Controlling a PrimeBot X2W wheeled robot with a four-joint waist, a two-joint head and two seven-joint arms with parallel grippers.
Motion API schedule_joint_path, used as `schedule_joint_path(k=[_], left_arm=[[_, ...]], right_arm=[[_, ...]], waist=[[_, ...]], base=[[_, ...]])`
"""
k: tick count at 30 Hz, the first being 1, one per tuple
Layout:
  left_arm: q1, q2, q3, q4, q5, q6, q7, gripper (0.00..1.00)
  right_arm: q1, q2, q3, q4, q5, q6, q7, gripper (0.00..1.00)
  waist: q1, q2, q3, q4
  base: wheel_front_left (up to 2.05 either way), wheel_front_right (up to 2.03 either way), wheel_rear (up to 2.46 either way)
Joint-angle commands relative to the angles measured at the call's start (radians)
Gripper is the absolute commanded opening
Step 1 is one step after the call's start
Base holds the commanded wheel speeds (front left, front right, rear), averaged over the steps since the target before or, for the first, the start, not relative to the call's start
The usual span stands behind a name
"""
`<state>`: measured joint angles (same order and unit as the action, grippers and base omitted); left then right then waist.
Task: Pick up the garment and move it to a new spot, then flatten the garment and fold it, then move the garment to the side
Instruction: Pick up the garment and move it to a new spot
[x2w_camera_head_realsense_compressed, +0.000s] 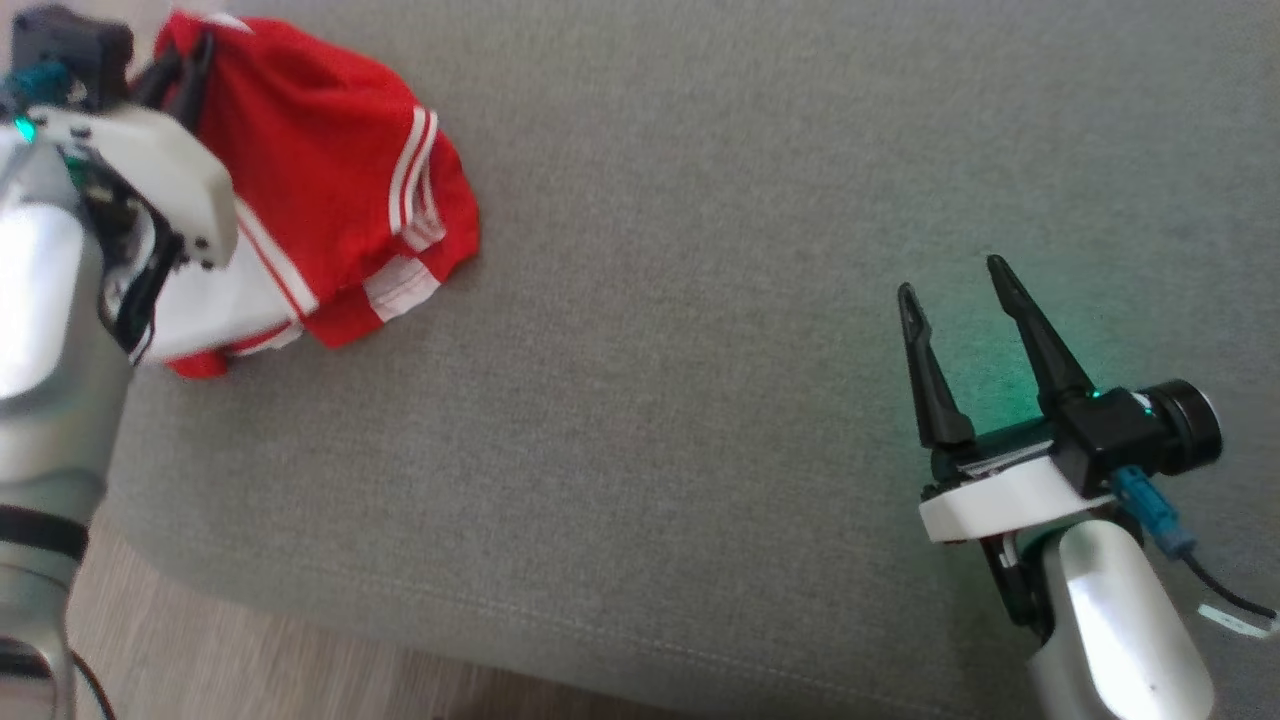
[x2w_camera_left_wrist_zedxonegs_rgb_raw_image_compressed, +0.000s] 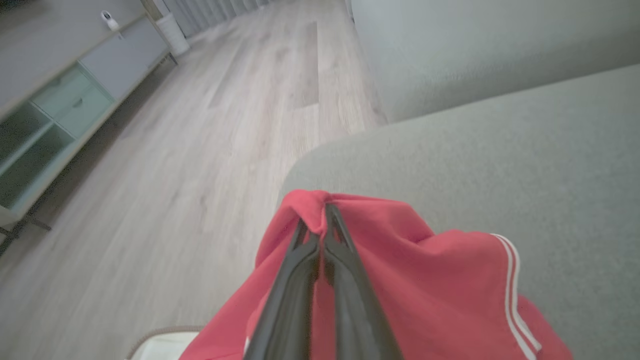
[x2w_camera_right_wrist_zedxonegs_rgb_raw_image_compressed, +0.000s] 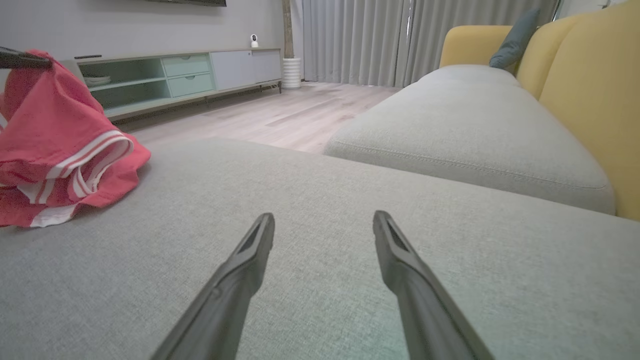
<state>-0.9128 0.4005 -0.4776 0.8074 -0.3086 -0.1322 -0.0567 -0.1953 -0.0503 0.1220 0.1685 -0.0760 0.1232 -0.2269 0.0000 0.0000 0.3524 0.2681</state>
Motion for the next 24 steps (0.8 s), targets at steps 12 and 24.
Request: schedule_joint_path(k=[12,24], left_arm=[[-0.107,0.029,-0.036,-0.278,0.049,0.015,-0.046,0.0],[-0.094,-0.101,-0.114,-0.499,0.013,0.023,0.034,0.0]], right_arm=[[0.032,0.0,-0.038,0.008,0.086,0.008,-0.033,1.0],[0.049,0.0,-0.028,-0.024,0.142,0.008,-0.035,1.0]], waist=[[0.0,0.0,-0.199,-0.114],[0.0,0.0,-0.208,-0.341]], base=[[0.0,0.0,0.0],[0.0,0.0,0.0]])
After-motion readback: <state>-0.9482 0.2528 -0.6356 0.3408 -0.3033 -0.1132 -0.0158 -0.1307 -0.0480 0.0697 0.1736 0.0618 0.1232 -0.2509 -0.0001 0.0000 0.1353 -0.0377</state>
